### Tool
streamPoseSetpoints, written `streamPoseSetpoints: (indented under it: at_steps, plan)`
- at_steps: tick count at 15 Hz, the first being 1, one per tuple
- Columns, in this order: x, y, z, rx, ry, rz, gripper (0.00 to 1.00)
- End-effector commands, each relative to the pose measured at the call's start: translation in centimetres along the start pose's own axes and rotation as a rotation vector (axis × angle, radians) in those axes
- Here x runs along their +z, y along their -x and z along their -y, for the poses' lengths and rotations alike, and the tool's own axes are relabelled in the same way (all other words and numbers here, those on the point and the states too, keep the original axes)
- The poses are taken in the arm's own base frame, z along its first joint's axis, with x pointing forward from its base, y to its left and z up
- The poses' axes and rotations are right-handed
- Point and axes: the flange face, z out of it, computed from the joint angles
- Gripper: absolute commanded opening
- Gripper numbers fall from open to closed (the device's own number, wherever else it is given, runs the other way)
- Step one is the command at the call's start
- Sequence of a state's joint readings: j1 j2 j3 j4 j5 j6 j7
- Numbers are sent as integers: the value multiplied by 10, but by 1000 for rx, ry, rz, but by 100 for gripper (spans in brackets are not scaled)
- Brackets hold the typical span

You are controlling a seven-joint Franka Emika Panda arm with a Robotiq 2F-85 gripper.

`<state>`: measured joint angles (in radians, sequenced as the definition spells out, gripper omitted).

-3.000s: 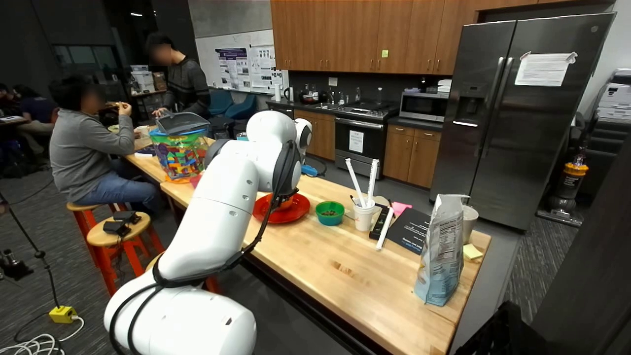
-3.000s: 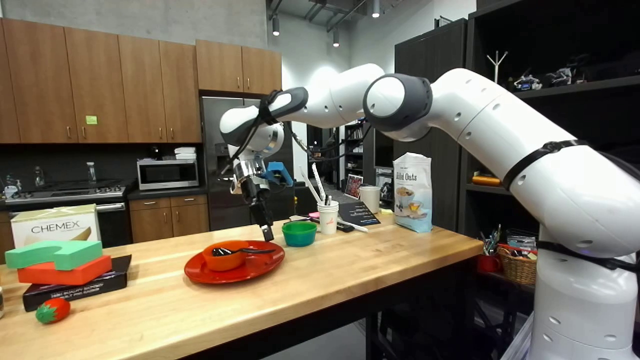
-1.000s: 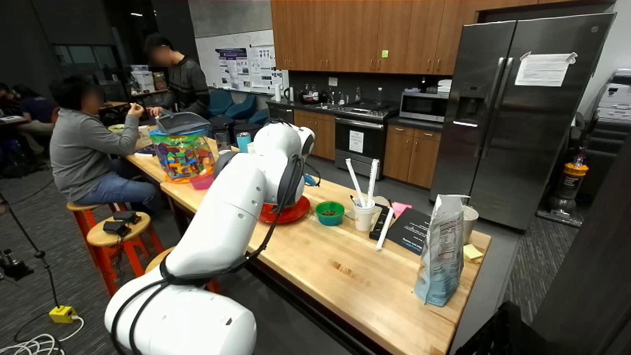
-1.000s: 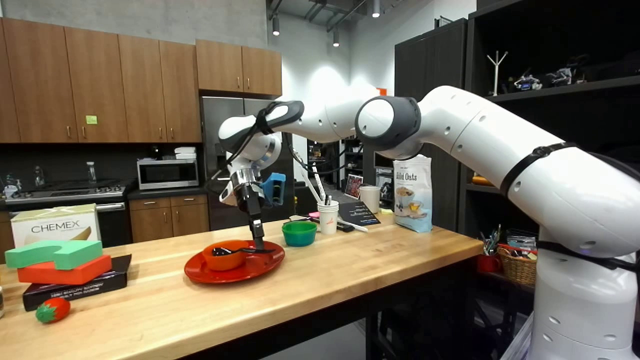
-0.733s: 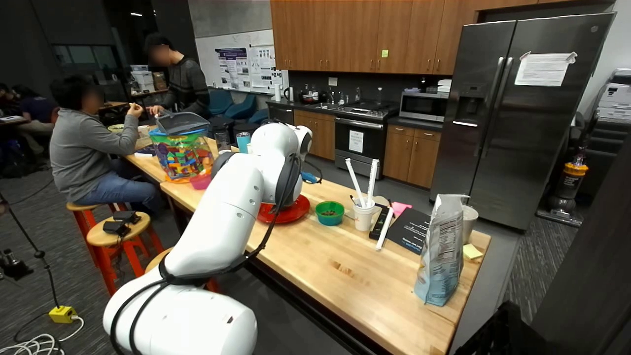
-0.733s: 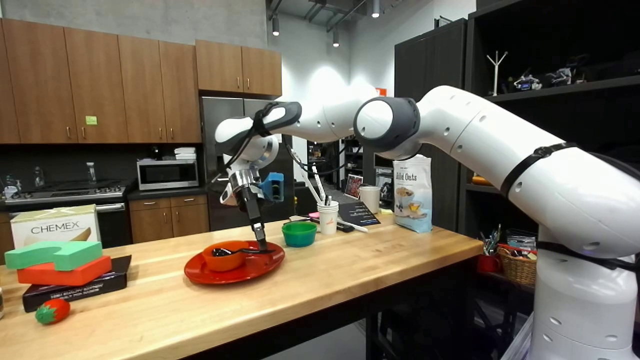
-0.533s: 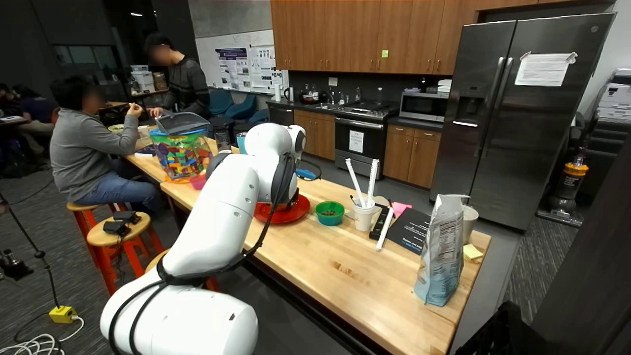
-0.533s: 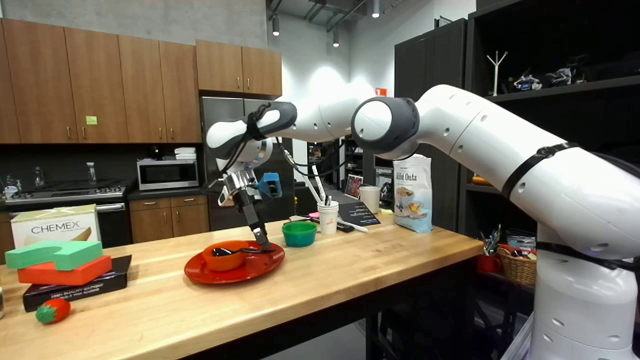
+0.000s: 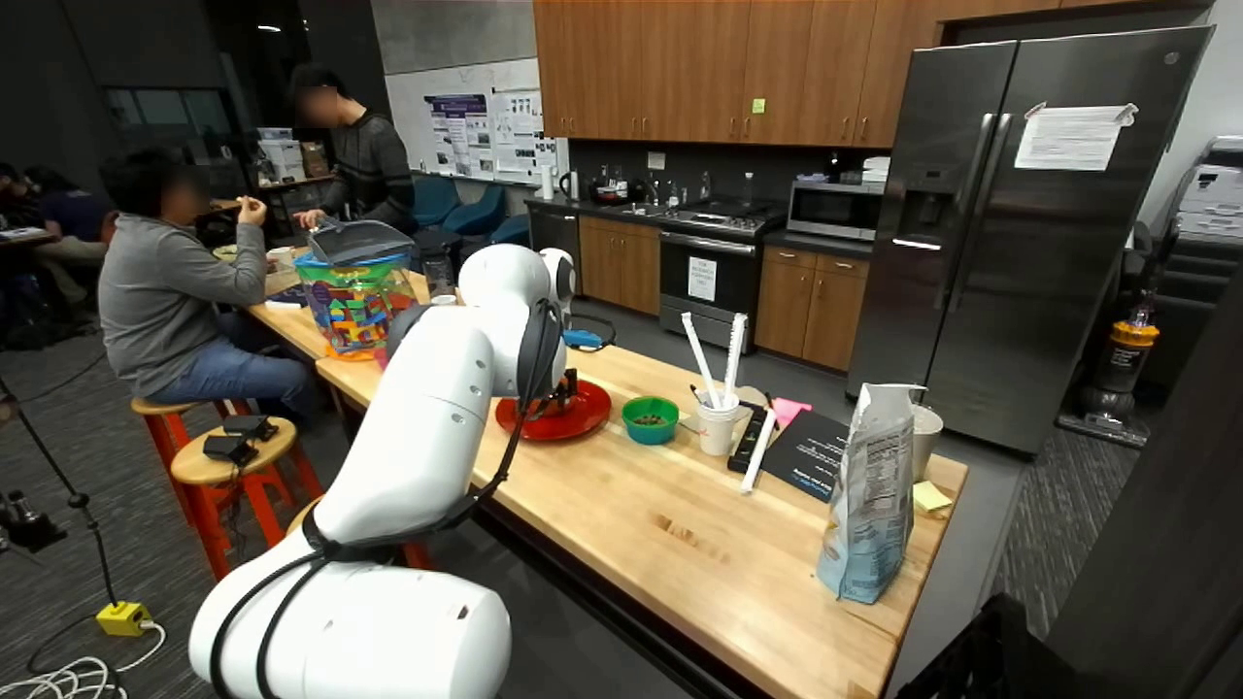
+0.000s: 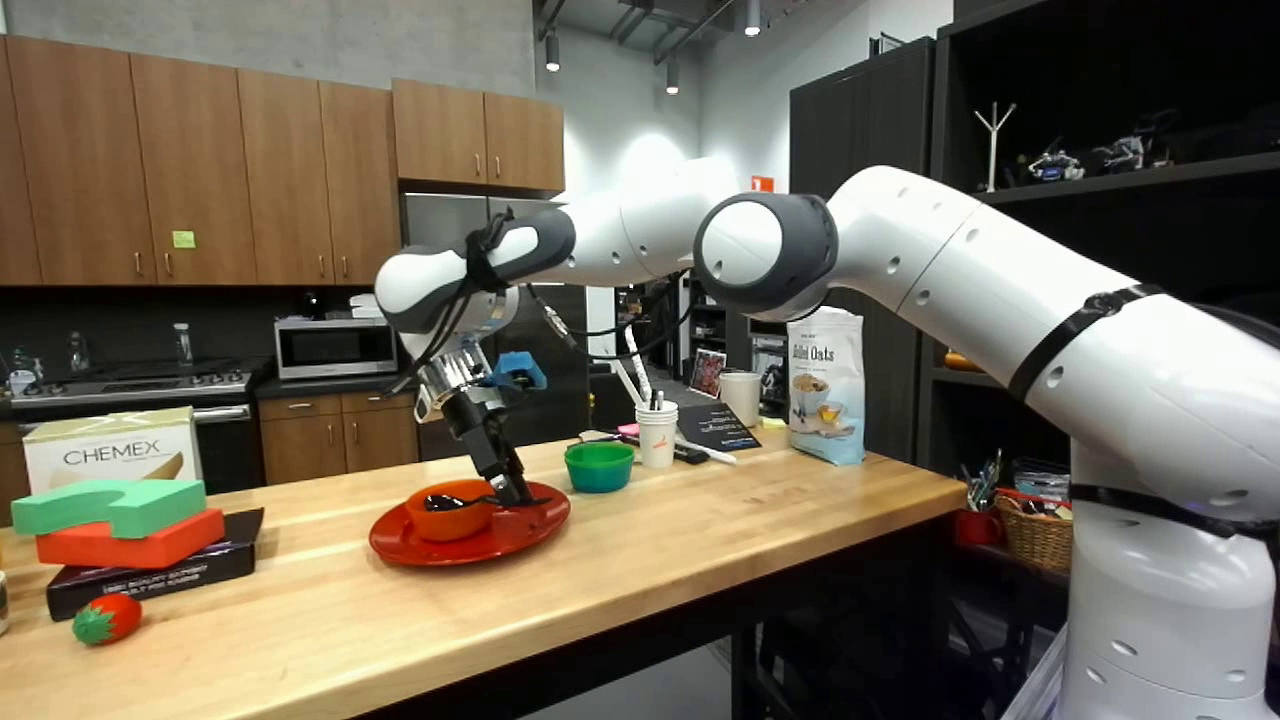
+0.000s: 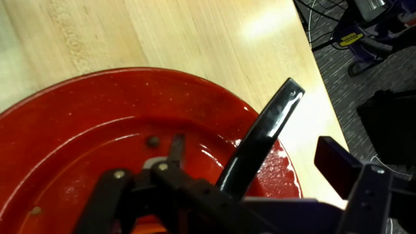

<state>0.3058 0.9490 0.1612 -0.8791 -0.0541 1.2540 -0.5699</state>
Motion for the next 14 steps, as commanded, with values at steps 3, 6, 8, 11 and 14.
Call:
streamPoseSetpoints:
  at_steps: [3,6,8,11,14]
  plan:
    - [2,-5,3,43,8,15,100]
    - [6,-7,4,50,-6,25,100]
    - [9,-8,3,52,-12,31,100]
    - [12,-8,3,55,-18,44,75]
    - [11,-4,2,49,-25,50,59]
